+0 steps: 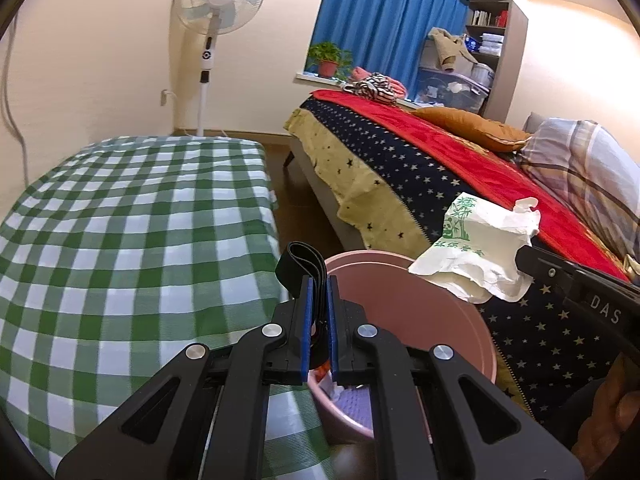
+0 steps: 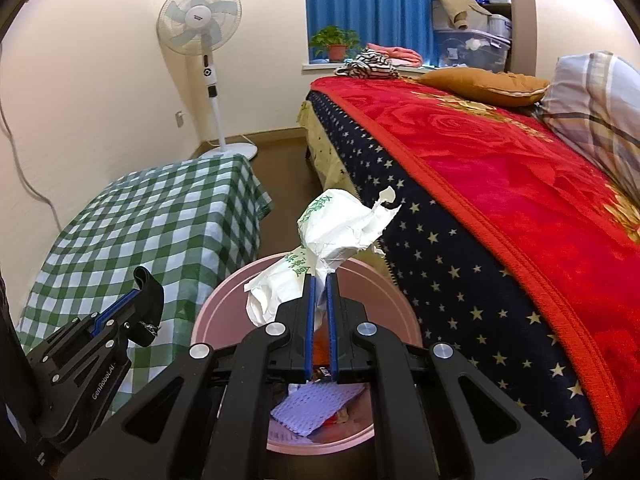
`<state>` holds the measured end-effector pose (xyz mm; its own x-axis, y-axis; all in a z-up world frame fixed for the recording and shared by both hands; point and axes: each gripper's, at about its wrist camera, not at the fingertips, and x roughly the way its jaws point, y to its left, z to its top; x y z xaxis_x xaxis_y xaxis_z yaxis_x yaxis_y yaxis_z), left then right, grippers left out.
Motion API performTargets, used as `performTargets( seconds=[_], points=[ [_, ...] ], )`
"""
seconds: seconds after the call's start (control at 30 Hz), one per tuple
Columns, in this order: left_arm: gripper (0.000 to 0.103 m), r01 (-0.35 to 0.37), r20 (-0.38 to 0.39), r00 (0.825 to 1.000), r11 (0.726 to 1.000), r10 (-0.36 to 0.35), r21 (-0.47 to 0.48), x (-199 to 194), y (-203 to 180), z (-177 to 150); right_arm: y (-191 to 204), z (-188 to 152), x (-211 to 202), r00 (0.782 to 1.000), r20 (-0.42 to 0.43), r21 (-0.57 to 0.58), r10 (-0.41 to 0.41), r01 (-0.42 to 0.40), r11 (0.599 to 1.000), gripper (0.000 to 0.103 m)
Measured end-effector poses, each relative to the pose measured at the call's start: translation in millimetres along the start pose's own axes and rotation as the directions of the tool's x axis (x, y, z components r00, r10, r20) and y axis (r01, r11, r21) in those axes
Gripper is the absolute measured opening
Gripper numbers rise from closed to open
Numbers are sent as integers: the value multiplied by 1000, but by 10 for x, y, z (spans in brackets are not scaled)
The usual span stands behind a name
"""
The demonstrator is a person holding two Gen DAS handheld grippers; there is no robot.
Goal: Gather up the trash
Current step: 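Carry the black band and white printed bag over the pink bin with both tools, then open both tools to drop the band and white bag into the bin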
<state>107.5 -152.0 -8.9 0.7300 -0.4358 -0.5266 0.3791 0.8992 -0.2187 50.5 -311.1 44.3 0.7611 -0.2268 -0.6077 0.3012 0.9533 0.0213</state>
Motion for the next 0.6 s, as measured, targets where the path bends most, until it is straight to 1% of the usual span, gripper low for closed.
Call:
performTargets(
  seconds=[0.13,0.37,0.4,0.47,0.5,0.53,0.6],
  points=[
    [7,50,-3,999,999,-50,7,55,-67,-21,-29,4,8,1000,0,1,-21,21,1000,6],
    [7,110,-16,994,994,-110,2,137,-153,-41,-82,12,24,999,-6,18,-34,34,999,6],
    [8,123,-19,992,992,-123,0,148,-164,-42,-83,12,26,999,-8,21,-36,36,999,9],
    [23,139,-32,990,990,-139,-3,183,-184,-48,-102,19,25,999,-6,33,-50,50,998,10],
    [28,137,-34,990,991,-137,-2,191,-190,-57,-117,20,26,998,-8,40,-55,56,998,16],
    [29,130,-33,991,992,-130,-1,192,-191,-67,-136,23,26,998,-8,50,-56,56,997,20],
    [29,126,-36,991,992,-126,-5,191,-170,-79,-155,23,12,998,-1,60,-61,61,996,34]
  ],
)
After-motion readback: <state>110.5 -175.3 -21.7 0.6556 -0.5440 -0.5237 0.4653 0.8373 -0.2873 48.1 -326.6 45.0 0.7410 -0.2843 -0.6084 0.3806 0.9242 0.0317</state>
